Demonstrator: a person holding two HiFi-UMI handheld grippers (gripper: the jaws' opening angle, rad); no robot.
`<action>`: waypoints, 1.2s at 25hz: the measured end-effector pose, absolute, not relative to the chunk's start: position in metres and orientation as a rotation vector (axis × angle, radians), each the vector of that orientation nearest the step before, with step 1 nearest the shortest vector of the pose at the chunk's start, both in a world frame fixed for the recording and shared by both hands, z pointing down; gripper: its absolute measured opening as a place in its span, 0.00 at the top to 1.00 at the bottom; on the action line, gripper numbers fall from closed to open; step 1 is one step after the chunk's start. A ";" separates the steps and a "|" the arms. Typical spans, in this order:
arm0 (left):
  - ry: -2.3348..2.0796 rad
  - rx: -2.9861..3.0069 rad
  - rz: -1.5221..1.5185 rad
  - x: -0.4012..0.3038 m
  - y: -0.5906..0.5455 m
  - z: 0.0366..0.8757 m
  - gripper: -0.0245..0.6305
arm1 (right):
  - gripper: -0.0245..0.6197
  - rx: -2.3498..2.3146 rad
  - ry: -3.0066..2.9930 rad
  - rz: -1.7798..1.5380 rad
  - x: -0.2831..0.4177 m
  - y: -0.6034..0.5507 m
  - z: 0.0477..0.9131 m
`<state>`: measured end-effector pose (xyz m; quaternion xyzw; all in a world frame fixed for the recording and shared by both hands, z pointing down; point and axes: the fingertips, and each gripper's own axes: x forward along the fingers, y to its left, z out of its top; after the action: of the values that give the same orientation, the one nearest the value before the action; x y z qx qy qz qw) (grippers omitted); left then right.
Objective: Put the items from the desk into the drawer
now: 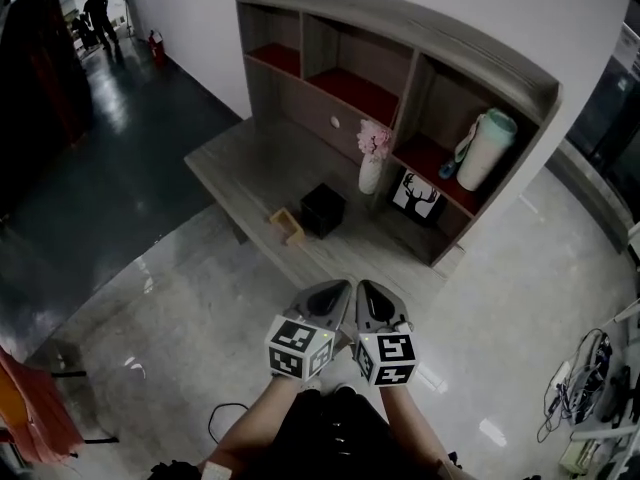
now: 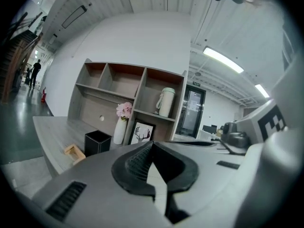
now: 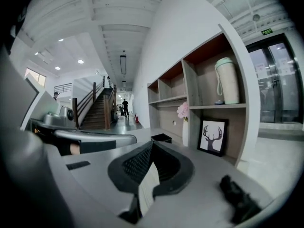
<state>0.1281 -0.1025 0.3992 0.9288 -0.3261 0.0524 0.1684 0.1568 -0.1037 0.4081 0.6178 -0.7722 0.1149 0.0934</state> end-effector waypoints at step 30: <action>-0.932 2.626 0.208 0.148 -0.105 0.412 0.95 | 0.94 1.872 -2.261 0.360 0.187 -0.104 0.415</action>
<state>0.1482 -0.1047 0.4120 0.9257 -0.3285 0.0733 0.1726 0.1873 -0.1036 0.4154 0.6304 -0.7612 0.1212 0.0921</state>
